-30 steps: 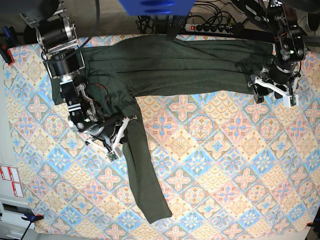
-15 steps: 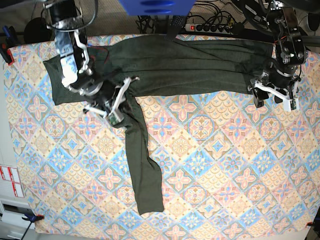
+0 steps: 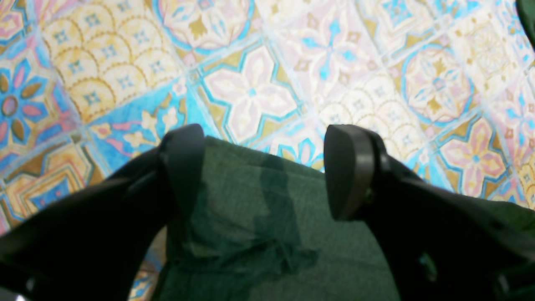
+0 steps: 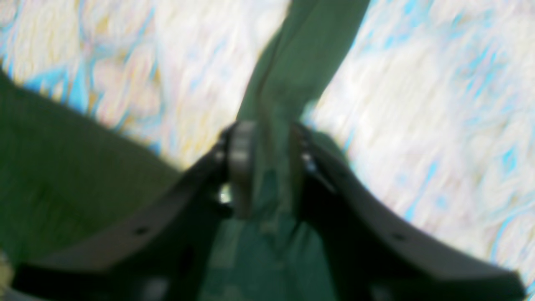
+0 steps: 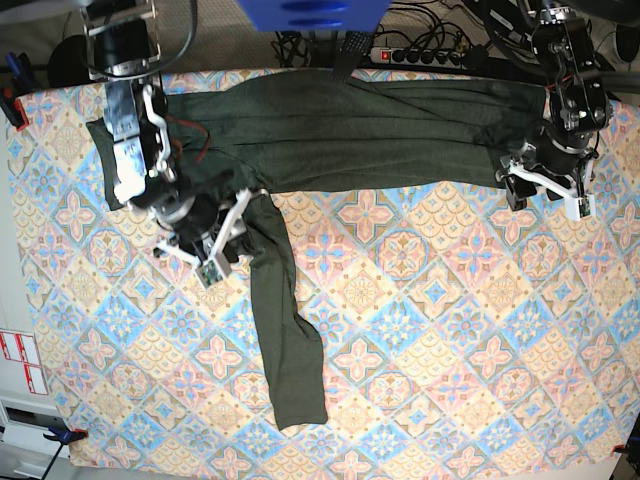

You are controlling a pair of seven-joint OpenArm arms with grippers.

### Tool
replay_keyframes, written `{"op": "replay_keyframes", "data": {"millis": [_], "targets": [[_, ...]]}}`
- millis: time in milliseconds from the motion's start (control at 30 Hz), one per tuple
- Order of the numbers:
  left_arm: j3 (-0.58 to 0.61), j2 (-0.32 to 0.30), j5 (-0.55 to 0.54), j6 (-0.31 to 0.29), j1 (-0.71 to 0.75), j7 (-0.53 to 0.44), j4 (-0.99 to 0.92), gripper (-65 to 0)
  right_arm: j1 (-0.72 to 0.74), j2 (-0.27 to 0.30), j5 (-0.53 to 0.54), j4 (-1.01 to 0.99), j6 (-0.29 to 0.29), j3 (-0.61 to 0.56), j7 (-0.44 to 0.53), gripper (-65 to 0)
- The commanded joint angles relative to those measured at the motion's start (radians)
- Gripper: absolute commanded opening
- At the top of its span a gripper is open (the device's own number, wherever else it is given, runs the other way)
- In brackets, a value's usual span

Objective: Fold the T-shirt properly
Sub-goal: 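Grasp the green sleeve near its shoulder seam with the right gripper, then lift the sleeve with the right gripper and carry it across the body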

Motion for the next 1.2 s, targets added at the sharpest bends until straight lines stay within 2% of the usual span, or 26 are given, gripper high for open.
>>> {"op": "replay_keyframes", "data": {"millis": [0,300,500,633,833,1067,1167], "targets": [[-0.005,-0.012,-0.008,-0.004,0.001,-0.017,0.024,-24.4,0.03,0.006,0.006,-0.02,0.005,0.003,0.011,-41.9],[-0.005,-0.012,-0.008,-0.004,0.011,-0.017,0.03,-24.4,0.181,0.004,0.006,-0.255,0.005,0.002,0.014,-39.8],[-0.005,-0.012,-0.051,-0.004,0.013,-0.017,0.028,-24.4,0.25,0.003,0.006,-0.35,0.005,0.002,0.017,-39.7],[-0.005,-0.012,-0.054,-0.004,0.013,-0.017,0.028,-24.4,0.267,-0.019,0.006,-0.41,0.005,0.002,0.019,-38.5],[-0.004,-0.012,-0.054,-0.004,0.011,-0.017,0.028,-24.4,0.267,-0.083,0.005,-0.478,0.005,0.002,0.02,-36.2],[-0.004,-0.012,-0.054,-0.004,0.011,-0.017,0.027,-24.4,0.297,-0.106,0.005,-0.57,0.005,-0.001,0.075,-36.1],[-0.004,-0.012,-0.054,-0.004,0.011,-0.017,0.025,-24.4,0.316,-0.106,0.005,-0.634,0.005,-0.04,0.089,-36.1]]}}
